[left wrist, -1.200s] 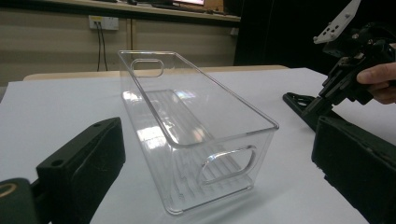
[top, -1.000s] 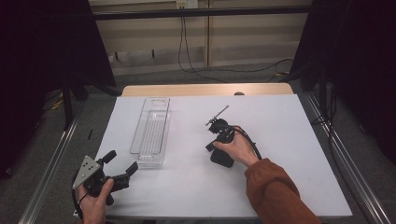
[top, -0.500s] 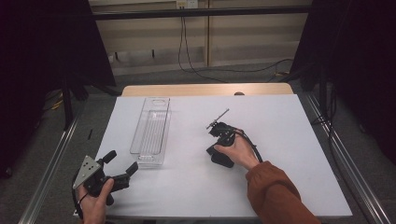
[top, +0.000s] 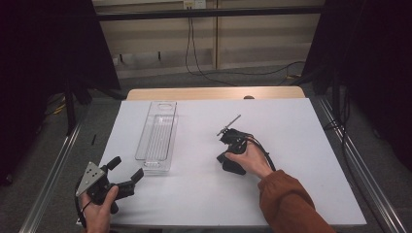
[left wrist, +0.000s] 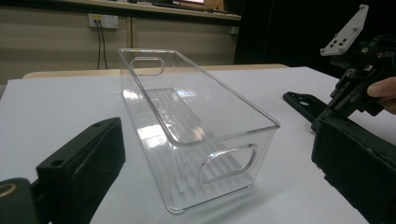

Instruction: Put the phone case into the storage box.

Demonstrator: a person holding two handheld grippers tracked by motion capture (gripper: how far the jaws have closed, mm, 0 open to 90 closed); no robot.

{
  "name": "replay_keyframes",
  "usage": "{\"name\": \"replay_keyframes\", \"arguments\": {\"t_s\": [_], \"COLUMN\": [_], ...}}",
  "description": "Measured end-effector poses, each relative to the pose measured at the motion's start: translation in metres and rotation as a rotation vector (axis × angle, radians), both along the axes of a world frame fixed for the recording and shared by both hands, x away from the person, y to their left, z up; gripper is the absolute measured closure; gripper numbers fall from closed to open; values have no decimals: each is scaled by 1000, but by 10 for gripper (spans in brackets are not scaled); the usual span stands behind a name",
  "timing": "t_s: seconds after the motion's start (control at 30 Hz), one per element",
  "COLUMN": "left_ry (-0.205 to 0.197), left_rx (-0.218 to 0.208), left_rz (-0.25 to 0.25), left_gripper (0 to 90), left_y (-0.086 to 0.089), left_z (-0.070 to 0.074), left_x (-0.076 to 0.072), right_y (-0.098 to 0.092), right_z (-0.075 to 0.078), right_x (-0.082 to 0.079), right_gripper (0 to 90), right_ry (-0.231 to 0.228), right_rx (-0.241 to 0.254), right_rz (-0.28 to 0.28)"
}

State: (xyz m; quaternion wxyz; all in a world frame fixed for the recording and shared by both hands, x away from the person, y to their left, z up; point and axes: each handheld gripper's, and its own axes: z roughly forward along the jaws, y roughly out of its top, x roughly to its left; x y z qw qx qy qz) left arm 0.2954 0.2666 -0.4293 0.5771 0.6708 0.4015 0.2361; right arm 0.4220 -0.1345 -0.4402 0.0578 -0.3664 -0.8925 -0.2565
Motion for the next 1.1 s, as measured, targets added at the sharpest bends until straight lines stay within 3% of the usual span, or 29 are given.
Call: {"name": "replay_keyframes", "arguments": {"t_s": [1.1], "left_ry": [-3], "left_rx": [-7], "left_rz": [6], "left_gripper": [28], "left_y": [0], "left_z": [0], "left_x": [0], "right_y": [-34], "right_z": [0], "right_x": [-26], "right_gripper": [900], "right_ry": [-28], "right_rx": [17], "right_rz": [-42]}}
